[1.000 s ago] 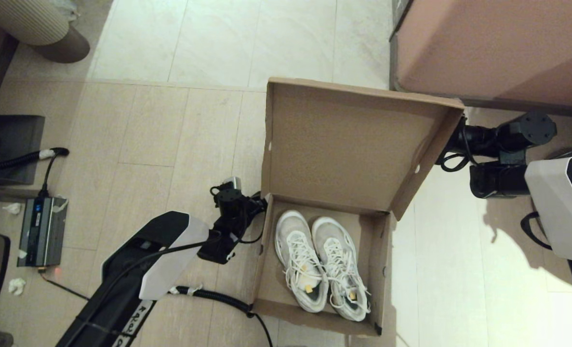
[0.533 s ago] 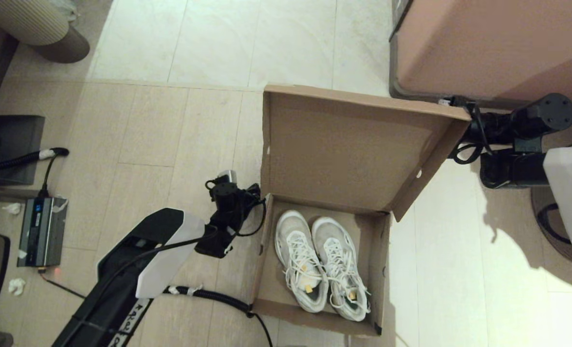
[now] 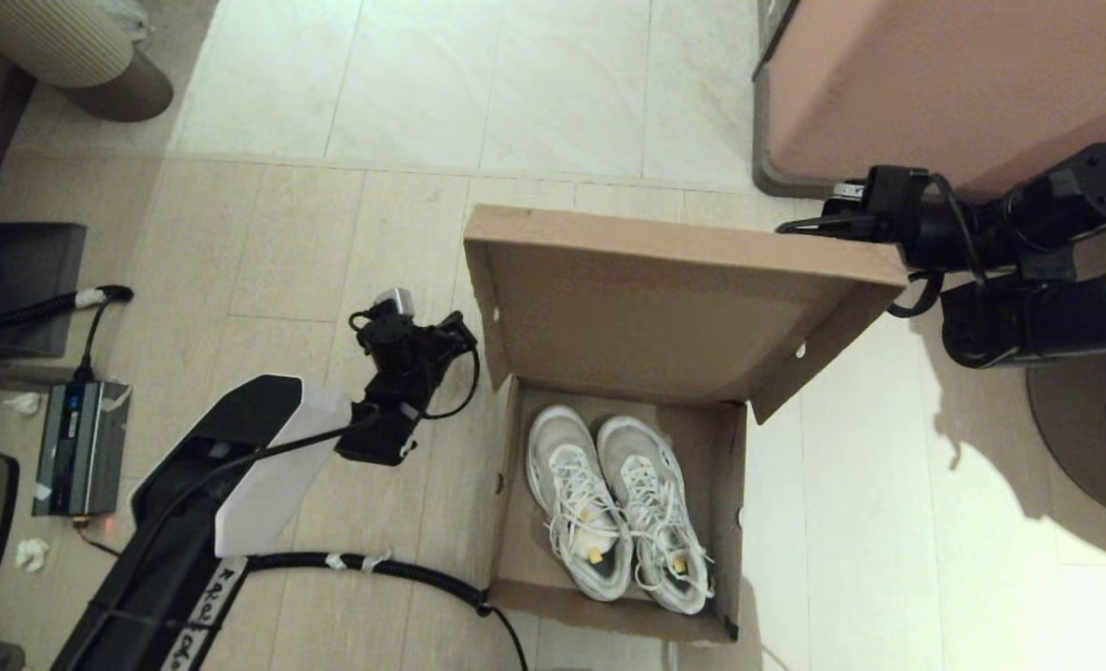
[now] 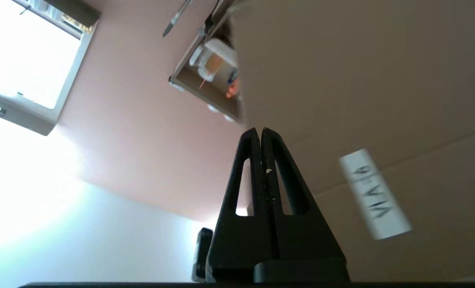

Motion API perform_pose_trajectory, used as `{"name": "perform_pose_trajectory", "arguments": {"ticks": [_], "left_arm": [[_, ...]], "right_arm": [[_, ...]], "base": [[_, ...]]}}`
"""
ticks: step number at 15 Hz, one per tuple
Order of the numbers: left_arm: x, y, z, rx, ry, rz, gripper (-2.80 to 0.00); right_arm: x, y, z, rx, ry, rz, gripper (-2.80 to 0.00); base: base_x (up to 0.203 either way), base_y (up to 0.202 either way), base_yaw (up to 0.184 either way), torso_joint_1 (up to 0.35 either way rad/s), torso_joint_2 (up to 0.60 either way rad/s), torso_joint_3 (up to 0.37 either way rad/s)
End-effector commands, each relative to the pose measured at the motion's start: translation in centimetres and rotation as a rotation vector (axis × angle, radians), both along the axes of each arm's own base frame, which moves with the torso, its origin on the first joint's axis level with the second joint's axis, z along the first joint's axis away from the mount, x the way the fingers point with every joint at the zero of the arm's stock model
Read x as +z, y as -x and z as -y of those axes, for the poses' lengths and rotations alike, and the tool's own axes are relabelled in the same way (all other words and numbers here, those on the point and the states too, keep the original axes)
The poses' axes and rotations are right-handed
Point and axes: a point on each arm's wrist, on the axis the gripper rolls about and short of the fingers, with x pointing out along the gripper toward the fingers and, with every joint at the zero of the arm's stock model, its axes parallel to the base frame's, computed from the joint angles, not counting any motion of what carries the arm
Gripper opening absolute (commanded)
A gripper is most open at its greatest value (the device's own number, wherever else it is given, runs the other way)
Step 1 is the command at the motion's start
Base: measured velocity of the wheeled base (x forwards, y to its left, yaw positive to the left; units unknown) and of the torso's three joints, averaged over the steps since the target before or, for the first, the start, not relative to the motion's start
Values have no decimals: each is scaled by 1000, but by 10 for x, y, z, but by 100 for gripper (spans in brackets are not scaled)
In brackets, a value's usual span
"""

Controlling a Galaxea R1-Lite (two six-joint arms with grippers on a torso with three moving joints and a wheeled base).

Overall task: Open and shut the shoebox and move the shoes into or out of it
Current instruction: Close the shoe box

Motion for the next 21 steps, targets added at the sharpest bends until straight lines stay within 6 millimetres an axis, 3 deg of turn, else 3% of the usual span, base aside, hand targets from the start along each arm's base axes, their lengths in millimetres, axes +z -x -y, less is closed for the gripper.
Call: {"name": "perform_pose_trajectory", "arguments": {"ticks": [1,10,16,21], "left_arm": [[26,3,-2,-19,15,55,-280],[77,30,43,-278,19,170,-280],[85,35,42,-243,47,264,-280],[98,40,44,-242,54,295,-280]], "right_arm": [[10,19,-8,25,7,-11,-280],[-9,54,-11,37,9,-162,-280],[-18,61,-12,40,10,-196,-280],[-19,66,-25,76,14,-136,-280]], "base": [[0,0,0,0,0,0],[0,0,0,0,0,0],[0,0,0,0,0,0],[0,0,0,0,0,0]]}}
